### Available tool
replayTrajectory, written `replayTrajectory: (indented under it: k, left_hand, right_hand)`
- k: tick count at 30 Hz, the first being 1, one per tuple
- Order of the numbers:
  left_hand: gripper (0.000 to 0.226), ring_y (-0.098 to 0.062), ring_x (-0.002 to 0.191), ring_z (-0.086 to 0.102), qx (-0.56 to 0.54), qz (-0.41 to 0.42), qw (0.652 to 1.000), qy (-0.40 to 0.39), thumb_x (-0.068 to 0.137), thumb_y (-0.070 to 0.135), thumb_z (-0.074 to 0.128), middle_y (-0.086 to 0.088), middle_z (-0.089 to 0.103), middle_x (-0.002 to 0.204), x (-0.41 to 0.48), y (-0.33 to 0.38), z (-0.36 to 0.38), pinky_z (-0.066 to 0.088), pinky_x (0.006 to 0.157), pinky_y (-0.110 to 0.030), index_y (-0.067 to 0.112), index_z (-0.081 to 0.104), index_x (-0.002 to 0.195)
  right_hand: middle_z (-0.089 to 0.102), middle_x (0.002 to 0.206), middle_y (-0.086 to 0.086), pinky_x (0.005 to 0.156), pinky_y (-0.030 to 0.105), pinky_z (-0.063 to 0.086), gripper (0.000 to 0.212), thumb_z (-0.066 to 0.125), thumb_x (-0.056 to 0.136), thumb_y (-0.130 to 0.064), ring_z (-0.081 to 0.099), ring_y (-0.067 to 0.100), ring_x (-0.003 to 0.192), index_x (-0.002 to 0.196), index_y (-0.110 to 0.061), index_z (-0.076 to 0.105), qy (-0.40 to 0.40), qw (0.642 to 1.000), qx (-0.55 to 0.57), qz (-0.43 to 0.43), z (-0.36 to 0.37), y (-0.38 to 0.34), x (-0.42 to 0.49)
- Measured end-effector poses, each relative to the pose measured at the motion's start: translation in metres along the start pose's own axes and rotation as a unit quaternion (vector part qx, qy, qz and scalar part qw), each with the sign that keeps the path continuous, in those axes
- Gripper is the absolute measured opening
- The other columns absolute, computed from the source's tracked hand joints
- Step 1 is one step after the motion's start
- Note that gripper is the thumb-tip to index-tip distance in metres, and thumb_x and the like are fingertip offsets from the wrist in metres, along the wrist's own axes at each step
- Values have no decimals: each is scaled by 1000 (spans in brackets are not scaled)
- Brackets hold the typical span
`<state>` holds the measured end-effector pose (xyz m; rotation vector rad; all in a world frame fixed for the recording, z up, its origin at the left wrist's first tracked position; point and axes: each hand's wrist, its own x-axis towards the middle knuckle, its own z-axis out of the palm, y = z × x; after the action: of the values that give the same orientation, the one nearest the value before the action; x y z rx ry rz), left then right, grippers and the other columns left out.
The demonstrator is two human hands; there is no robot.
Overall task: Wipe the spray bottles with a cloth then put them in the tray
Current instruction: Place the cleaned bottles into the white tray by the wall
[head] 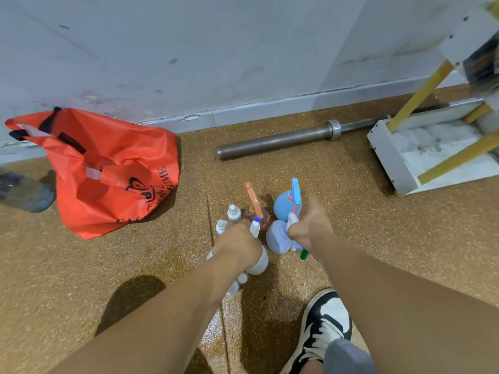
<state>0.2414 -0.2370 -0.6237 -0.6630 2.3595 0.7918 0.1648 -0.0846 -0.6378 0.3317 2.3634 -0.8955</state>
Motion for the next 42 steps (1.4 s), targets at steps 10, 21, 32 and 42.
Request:
replayTrajectory:
  k: [10,21,32,42]
  left_hand:
    - [68,-33,85,58,-94,-29,992,-77,99,2,46,-10,51,109,4,-6,-19,41,55,-28,32,28,158]
    - [88,-21,74,39,-209,-73,967,-126,93,-10,35,-4,52,116,3,-4,-39,41,53,-27,60,36,148]
    - [7,-17,71,44,-267,-148,942,-138,100,32,66,2,57,82,27,31,-54,40,66,-30,28,66,106]
    - [27,-24,56,46,-254,-190,945,-78,88,12,70,-11,56,77,67,41,-32,40,49,-22,14,60,113]
  right_hand:
    - [15,155,11,107,48,41,91,78,84,-30,26,34,142,158,-26,25,49,989,-46,129,-8,-5,-2]
    - [22,162,1,108,49,45,101,78,87,-21,32,32,144,164,-32,13,30,999,-20,-26,-2,2,-4]
    - [51,124,-2,92,29,40,96,58,98,-1,49,20,106,162,-46,1,-155,980,125,27,0,-20,24]
    - [59,122,5,80,47,54,126,58,86,22,53,24,97,157,-56,-11,-207,968,130,51,-16,-30,33]
